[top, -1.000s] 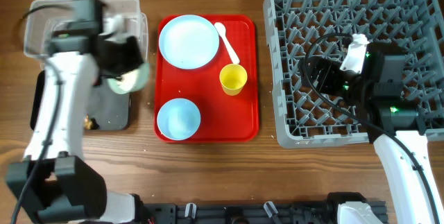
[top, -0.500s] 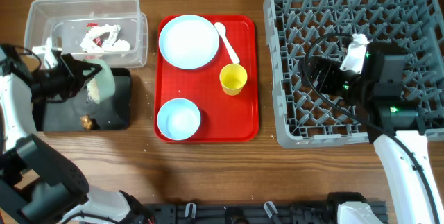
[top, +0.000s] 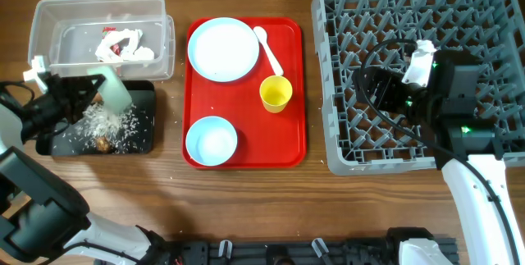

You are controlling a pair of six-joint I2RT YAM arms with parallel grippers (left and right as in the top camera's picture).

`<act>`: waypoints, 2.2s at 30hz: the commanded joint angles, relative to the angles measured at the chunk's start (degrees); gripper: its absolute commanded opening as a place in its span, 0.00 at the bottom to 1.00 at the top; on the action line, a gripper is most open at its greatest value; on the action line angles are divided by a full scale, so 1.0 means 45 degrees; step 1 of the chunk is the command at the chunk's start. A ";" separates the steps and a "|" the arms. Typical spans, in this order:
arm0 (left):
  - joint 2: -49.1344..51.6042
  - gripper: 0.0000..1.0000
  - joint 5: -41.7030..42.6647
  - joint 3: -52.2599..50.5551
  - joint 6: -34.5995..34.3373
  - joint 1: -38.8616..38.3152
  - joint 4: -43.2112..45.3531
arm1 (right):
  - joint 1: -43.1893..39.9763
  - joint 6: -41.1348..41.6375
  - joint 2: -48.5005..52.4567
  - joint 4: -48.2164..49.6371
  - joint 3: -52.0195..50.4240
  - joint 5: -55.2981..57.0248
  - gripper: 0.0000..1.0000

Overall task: Sort waste into correct bins and load items into the dishwasher rack
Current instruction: 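Tip the green bowl over the black tray to pour out the rice, then return the green bowl to the red tray and reach for the yellow cup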

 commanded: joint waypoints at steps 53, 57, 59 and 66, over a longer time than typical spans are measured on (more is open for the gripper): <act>-0.2642 0.04 -0.8335 -0.0053 -0.2924 -0.8888 0.1375 | 0.0068 0.0413 0.0083 0.0355 0.0223 -0.0588 1.00; -0.2297 0.04 -1.4814 -0.0058 -0.2924 -1.2376 0.2021 | 0.0068 0.0413 0.0083 0.0355 0.0223 -0.0588 1.00; -0.1957 0.04 -1.6475 -0.0058 -0.2919 -1.3469 0.2229 | 0.0068 0.0413 0.0083 0.0355 0.0223 -0.0583 1.00; -0.0432 0.04 -1.7068 -0.0058 -0.2919 -1.4911 0.2812 | 0.0068 0.0374 0.0083 0.0272 0.0223 -0.0578 1.00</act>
